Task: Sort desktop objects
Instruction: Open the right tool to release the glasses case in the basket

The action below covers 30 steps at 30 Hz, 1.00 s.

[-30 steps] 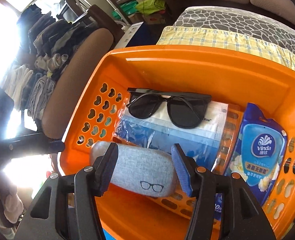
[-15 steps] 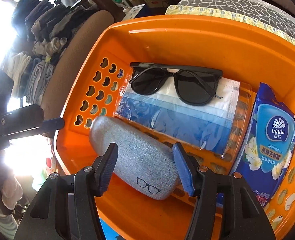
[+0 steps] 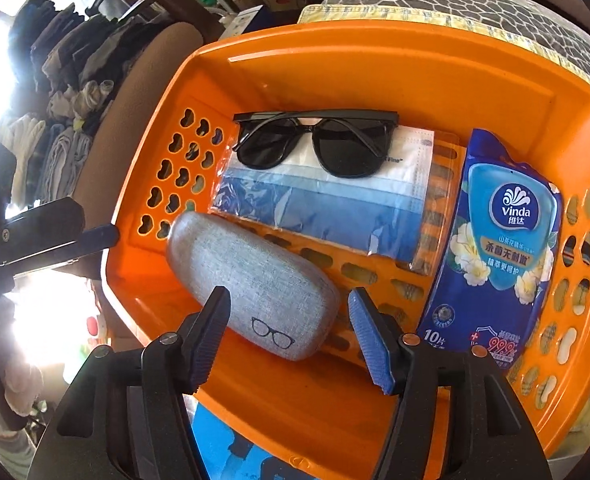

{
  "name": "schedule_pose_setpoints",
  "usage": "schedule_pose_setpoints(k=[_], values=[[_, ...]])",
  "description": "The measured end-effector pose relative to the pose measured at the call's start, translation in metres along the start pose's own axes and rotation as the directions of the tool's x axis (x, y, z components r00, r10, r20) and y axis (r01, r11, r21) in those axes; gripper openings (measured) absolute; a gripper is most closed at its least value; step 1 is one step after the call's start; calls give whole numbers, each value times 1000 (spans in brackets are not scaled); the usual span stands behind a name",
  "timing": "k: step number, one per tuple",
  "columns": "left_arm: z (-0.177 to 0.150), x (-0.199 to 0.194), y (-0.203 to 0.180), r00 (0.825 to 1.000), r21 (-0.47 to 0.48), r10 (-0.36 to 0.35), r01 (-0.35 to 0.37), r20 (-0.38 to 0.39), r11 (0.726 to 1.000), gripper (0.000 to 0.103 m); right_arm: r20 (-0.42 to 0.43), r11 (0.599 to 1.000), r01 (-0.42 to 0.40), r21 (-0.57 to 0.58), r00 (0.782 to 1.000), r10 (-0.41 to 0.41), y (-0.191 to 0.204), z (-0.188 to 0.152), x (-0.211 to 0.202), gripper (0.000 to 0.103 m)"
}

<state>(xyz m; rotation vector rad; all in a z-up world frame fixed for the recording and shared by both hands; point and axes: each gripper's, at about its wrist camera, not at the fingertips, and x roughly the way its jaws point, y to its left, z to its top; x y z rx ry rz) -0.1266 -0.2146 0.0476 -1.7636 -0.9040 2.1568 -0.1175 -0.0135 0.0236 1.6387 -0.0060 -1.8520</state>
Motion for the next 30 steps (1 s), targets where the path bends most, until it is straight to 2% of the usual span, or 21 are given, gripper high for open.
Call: schedule_pose_setpoints(k=[2, 4, 6, 10, 12, 13, 18, 20, 22, 24, 29, 30], values=[[0, -3, 2, 1000, 0, 0, 0, 2, 1000, 88, 26, 999, 12, -40, 1000, -11, 7, -1, -2, 71], [-1, -7, 3, 1000, -2, -5, 5, 6, 1000, 88, 44, 993, 60, -102, 997, -56, 21, 1, -2, 79], [-1, -12, 6, 1000, -3, -11, 11, 14, 1000, 88, 35, 980, 87, -178, 996, -82, 37, 6, 2, 80], [1, -21, 12, 1000, -7, -15, 15, 27, 1000, 88, -45, 943, 110, -313, 990, -130, 64, 16, 22, 84], [1, -24, 16, 999, -14, -22, 23, 31, 1000, 88, -103, 931, 103, -351, 984, -148, 71, 19, 36, 84], [2, -25, 19, 999, -18, -25, 25, 32, 1000, 88, -125, 927, 105, -360, 979, -160, 71, 19, 41, 88], [2, -26, 29, 999, -34, -36, 37, 34, 999, 88, -171, 906, 138, -400, 960, -221, 68, 26, 60, 91], [2, -25, 32, 999, -35, -43, 44, 31, 998, 88, -190, 875, 163, -455, 943, -274, 68, 24, 68, 92], [2, -24, 34, 999, -37, -45, 46, 28, 998, 88, -180, 864, 160, -478, 945, -274, 70, 25, 68, 92], [2, -21, 35, 999, -39, -47, 48, 23, 998, 88, -151, 840, 169, -515, 947, -284, 74, 24, 66, 89], [0, -21, 36, 998, -41, -55, 56, 25, 998, 90, -131, 822, 128, -556, 962, -239, 81, 20, 59, 65], [1, -21, 36, 998, -41, -54, 55, 25, 998, 90, -119, 819, 131, -558, 965, -235, 81, 21, 55, 54]])
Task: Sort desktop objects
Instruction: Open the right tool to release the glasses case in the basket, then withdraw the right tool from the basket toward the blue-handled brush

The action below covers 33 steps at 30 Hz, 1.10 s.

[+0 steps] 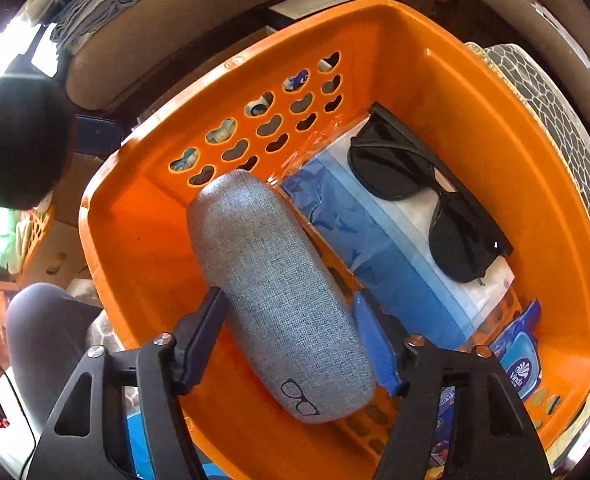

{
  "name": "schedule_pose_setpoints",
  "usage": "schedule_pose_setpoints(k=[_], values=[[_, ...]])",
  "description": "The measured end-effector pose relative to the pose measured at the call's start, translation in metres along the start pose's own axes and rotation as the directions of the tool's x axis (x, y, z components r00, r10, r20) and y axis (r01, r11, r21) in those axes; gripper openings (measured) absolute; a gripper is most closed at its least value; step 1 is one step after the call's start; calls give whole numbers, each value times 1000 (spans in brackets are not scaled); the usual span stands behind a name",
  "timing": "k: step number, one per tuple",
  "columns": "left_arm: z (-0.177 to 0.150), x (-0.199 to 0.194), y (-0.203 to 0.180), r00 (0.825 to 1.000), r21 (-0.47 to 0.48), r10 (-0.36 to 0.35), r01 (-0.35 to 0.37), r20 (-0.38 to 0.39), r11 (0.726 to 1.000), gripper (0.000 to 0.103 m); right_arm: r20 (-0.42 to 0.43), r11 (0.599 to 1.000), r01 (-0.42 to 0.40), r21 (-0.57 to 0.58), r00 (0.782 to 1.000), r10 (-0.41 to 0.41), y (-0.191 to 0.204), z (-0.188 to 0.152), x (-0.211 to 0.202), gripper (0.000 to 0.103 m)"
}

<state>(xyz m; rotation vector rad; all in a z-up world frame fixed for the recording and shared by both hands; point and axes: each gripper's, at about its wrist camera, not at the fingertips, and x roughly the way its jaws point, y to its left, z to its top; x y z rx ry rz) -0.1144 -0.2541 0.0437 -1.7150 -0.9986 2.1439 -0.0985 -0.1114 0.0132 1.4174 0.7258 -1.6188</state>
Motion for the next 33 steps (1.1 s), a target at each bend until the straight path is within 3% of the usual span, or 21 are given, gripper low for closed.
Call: schedule_pose_setpoints(k=[3, 6, 8, 9, 10, 13, 15, 20, 22, 33], values=[[0, 0, 0, 1000, -3, -4, 4, 0, 1000, 90, 45, 1000, 10, 22, 999, -11, -8, 2, -16, 3], [-1, 0, -3, 1000, 3, -9, 9, 1, 1000, 90, 8, 998, 25, 63, 1000, -26, -16, -1, -16, 11], [-2, 2, -6, 1000, 11, -3, 3, -3, 1000, 90, 32, 994, 38, 100, 999, -41, -20, -6, -21, 30], [-2, 2, -9, 1000, 15, 0, 0, -5, 1000, 90, 56, 991, 14, 130, 998, -22, -28, -17, -25, 44], [-3, 3, -12, 1000, 19, 1, -1, -6, 1000, 90, 82, 987, -9, 162, 997, -4, -32, -23, -28, 50], [-6, 7, -24, 1000, 33, -5, 5, -11, 999, 90, 142, 968, -60, 243, 990, 26, -42, -32, -37, 52], [-9, 13, -35, 1000, 47, -16, 17, -19, 999, 103, 162, 958, -70, 279, 986, 25, -48, -46, -47, 57], [-23, 37, -72, 997, 106, -33, 41, -70, 993, 103, 218, 930, -81, 359, 976, 1, -77, -90, -86, 66], [-29, 49, -90, 995, 134, -41, 53, -93, 990, 103, 235, 918, -68, 390, 972, -28, -92, -112, -104, 73], [-80, 120, -205, 976, 314, -23, 91, -215, 945, 103, 248, 805, -30, 592, 957, -147, -168, -260, -160, 79]])
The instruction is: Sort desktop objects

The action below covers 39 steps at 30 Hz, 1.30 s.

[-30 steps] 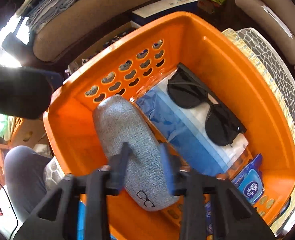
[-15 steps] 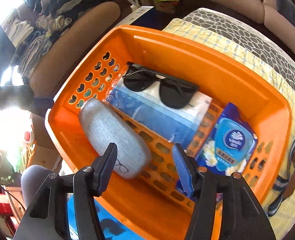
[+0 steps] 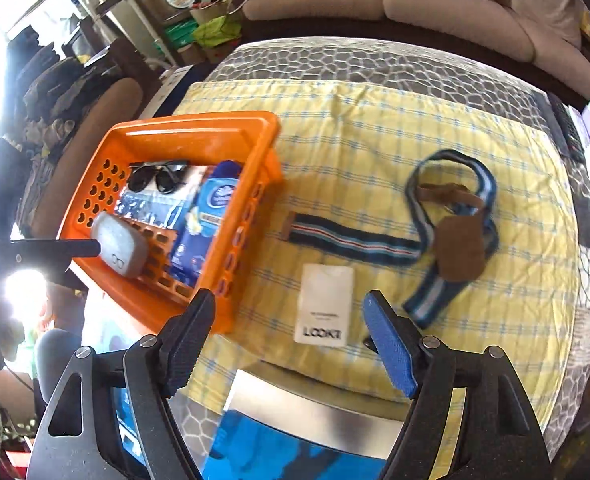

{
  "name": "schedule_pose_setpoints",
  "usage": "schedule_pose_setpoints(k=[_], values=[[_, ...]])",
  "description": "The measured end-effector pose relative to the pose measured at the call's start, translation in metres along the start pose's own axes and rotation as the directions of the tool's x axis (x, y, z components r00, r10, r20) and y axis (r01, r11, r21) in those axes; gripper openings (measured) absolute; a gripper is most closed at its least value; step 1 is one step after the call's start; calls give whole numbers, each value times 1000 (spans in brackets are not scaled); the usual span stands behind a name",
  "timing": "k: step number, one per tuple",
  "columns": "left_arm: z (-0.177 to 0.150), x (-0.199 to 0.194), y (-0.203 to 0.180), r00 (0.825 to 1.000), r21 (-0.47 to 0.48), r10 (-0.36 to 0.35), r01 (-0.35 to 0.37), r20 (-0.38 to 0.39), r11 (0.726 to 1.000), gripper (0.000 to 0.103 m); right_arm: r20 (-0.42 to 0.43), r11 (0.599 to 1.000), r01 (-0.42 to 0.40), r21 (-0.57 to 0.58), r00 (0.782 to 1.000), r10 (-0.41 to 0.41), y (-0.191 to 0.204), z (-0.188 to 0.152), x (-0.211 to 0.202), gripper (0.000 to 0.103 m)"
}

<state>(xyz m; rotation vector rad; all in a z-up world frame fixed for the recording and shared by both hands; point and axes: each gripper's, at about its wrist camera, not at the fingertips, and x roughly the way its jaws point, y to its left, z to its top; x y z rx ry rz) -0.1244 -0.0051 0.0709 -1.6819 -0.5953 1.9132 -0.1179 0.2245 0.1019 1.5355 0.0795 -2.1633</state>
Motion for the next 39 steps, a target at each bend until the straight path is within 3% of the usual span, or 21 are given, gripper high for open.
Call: schedule_pose_setpoints(k=[9, 10, 12, 15, 19, 22, 23, 25, 27, 35, 39], values=[[-4, 72, -70, 993, 100, 51, -41, -106, 994, 103, -5, 993, 59, 101, 998, -59, -81, -54, -7, 79], [-5, 78, -75, 990, 115, 99, -87, -103, 990, 103, -8, 993, 67, 99, 998, -66, -87, -59, -4, 79], [-5, 88, -83, 976, 164, 195, -177, -98, 971, 103, -19, 992, 76, 96, 997, -74, -96, -67, 3, 79], [-6, 95, -92, 958, 207, 272, -249, -90, 946, 103, -31, 993, 71, 93, 997, -69, -108, -76, 16, 79], [-8, 90, -116, 914, 324, 405, -380, -8, 866, 103, -24, 989, 24, 148, 1000, -21, -126, -84, 25, 78], [-6, 85, -135, 906, 364, 422, -403, 31, 840, 103, -4, 980, -20, 199, 1000, 21, -137, -88, 28, 73], [-5, 84, -141, 909, 367, 414, -399, 40, 840, 103, 1, 975, -23, 220, 1000, 23, -141, -90, 28, 70], [-2, 86, -152, 921, 376, 387, -375, 48, 847, 102, 1, 961, -26, 274, 1000, 26, -149, -92, 31, 55], [2, 98, -160, 925, 382, 379, -363, 34, 850, 90, 5, 949, -34, 313, 999, 34, -157, -95, 34, 46], [5, 166, -156, 930, 351, 353, -299, -100, 888, 64, -11, 931, -14, 365, 1000, 19, -167, -98, 42, 33], [9, 191, -145, 923, 327, 358, -298, -140, 897, 64, -26, 927, -5, 376, 1000, 16, -166, -95, 45, 31]])
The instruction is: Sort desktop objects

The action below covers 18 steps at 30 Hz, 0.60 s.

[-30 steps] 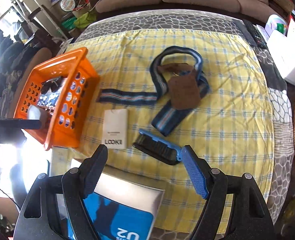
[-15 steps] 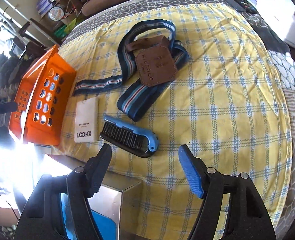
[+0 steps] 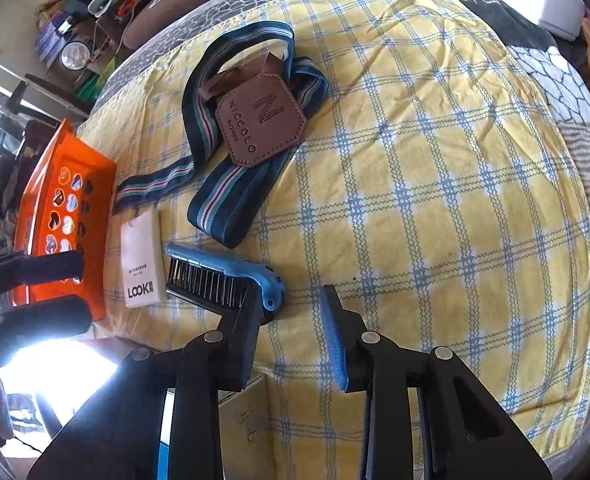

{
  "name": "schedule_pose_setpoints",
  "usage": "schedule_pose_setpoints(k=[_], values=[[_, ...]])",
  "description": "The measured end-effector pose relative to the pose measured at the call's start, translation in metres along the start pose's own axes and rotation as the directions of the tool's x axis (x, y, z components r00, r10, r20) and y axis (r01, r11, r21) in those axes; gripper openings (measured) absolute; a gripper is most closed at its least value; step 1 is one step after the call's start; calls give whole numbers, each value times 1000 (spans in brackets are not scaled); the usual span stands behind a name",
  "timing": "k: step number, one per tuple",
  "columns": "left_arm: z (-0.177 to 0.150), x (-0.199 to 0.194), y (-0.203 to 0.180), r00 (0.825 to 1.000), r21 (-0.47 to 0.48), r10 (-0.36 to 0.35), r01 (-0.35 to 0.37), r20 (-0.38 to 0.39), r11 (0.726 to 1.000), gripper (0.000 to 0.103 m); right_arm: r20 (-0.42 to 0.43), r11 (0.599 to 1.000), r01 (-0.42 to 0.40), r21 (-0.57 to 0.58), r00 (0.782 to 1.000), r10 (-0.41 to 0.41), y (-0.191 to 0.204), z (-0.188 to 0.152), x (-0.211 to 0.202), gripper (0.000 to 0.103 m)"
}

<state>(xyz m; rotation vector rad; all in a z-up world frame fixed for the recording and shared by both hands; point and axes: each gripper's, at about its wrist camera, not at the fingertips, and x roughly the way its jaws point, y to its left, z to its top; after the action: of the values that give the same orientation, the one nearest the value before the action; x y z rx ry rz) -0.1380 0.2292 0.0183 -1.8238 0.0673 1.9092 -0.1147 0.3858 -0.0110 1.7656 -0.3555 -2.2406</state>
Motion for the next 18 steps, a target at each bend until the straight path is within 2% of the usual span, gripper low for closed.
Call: schedule_pose_setpoints(k=[3, 9, 18], values=[[3, 15, 3, 1000, -11, -12, 12, -18, 1000, 62, -14, 1000, 3, 2, 1000, -3, 2, 1, 2, 31], [5, 38, 2, 998, -6, -20, 20, -54, 1000, 47, -38, 999, 32, -6, 999, -32, 7, 1, 10, 31], [7, 59, 2, 997, -14, -34, 33, -75, 999, 44, -38, 999, 36, 1, 999, -36, 9, 0, 14, 26]])
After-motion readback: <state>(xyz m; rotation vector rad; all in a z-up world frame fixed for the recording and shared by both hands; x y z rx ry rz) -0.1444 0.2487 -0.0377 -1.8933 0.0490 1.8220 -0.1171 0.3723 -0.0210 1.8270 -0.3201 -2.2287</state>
